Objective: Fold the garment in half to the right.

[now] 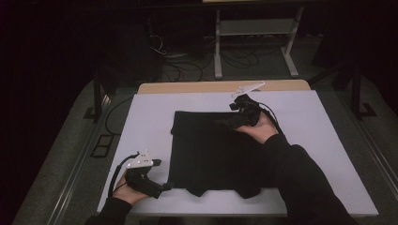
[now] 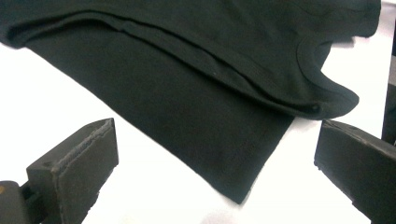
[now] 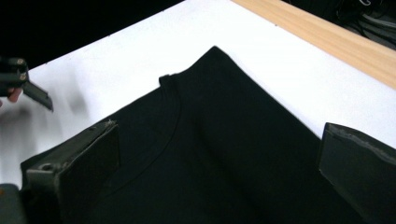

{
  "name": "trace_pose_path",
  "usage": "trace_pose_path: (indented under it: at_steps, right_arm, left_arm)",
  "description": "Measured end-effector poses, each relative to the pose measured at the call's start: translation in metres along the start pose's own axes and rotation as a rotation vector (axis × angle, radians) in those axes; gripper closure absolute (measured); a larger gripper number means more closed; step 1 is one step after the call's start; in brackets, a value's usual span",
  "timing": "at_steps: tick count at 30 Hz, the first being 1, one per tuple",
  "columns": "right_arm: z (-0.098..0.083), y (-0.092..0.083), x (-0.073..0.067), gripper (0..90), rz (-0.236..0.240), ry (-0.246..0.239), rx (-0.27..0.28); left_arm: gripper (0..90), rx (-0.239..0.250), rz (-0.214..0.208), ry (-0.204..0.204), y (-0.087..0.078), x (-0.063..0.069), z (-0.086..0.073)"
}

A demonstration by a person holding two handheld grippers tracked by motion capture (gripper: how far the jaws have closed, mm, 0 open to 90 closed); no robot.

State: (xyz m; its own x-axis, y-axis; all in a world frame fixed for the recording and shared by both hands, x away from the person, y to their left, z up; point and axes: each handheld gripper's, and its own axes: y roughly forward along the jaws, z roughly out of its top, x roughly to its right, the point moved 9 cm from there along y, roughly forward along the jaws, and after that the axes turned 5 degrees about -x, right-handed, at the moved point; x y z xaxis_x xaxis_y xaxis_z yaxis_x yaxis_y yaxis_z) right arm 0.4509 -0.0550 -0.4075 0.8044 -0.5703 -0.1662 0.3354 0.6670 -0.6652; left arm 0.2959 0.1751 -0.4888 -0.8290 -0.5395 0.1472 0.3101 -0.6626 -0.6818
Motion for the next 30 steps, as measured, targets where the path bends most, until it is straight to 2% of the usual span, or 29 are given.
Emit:
trace_pose_path:
  at_steps: [7, 12, 15, 19, 20, 22, 24, 30]
  right_arm:
    - [0.018, 0.015, 0.001, 0.0, -0.007, -0.014, -0.002]
    - [0.031, 0.030, 0.001, 0.0, -0.008, -0.024, -0.006]
    - [0.039, 0.039, -0.001, 0.0, -0.006, -0.028, -0.010]
    - [0.048, 0.051, -0.005, 0.0, -0.003, -0.041, -0.014]
    - [0.050, 0.054, -0.006, 0.0, -0.003, -0.045, -0.016]
    - [0.055, 0.059, -0.007, 0.0, -0.002, -0.049, -0.023]
    - [0.060, 0.065, -0.009, 0.0, 0.000, -0.052, -0.021]
    - [0.070, 0.081, -0.011, 0.0, 0.004, -0.052, -0.038]
  left_arm:
    - [0.0, -0.045, -0.007, 0.015, 0.007, 0.002, -0.006]
    - [0.0, -0.057, -0.017, 0.018, 0.009, 0.003, -0.008]
    - [0.0, -0.083, -0.024, 0.036, 0.012, 0.004, -0.011]
    - [0.0, -0.083, -0.035, 0.023, 0.014, 0.008, -0.012]
    - [0.0, -0.099, -0.036, 0.039, 0.014, 0.008, -0.013]
    - [0.0, -0.097, -0.037, 0.035, 0.015, 0.008, -0.013]
    - [0.0, -0.118, -0.037, 0.055, 0.015, 0.007, -0.016]
    - [3.6, -0.129, -0.054, 0.062, 0.016, 0.011, -0.018]
